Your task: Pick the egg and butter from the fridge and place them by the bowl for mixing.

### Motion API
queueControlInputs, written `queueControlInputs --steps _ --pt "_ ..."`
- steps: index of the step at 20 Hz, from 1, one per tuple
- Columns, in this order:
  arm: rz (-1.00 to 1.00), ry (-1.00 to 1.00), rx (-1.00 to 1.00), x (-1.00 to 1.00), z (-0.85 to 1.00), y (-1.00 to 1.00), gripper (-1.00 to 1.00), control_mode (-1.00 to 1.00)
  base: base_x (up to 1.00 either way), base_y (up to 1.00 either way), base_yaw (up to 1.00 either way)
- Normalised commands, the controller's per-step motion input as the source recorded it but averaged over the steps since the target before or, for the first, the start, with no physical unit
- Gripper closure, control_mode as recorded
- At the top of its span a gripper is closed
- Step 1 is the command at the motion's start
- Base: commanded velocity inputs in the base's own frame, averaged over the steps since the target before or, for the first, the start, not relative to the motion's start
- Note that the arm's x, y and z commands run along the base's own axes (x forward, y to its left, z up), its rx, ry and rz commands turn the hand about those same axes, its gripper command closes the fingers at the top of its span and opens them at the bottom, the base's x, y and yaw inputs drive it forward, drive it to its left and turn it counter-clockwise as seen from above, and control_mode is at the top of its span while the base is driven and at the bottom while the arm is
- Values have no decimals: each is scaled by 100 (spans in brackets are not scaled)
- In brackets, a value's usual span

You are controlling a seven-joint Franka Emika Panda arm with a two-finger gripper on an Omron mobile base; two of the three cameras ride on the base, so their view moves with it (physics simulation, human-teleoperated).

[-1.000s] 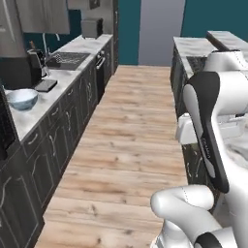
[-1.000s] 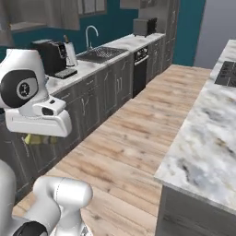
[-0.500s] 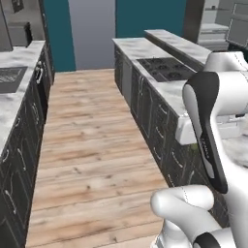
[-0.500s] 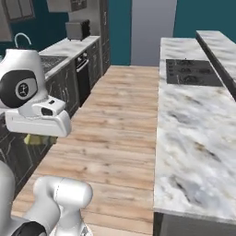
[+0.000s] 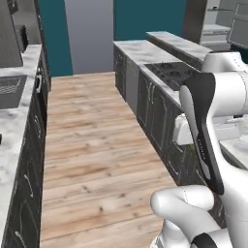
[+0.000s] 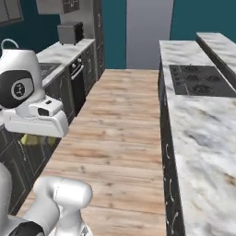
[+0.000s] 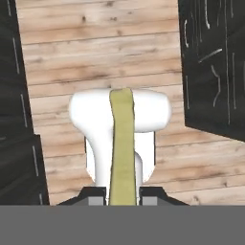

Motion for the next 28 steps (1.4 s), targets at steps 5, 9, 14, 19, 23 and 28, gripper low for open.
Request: queueControlInputs --steps 5,9,14,19,23,28 --pt "0 0 0 0 0 0 100 100 100 -32 27" --pt "0 0 0 0 0 0 100 100 59 -20 81" --pt "0 0 0 0 0 0 100 100 4 0 100" --pt "0 0 0 0 0 0 100 100 20 0 95" --pt "0 0 0 0 0 0 100 100 62 -13 79" --pt "0 0 0 0 0 0 100 100 97 -41 55"
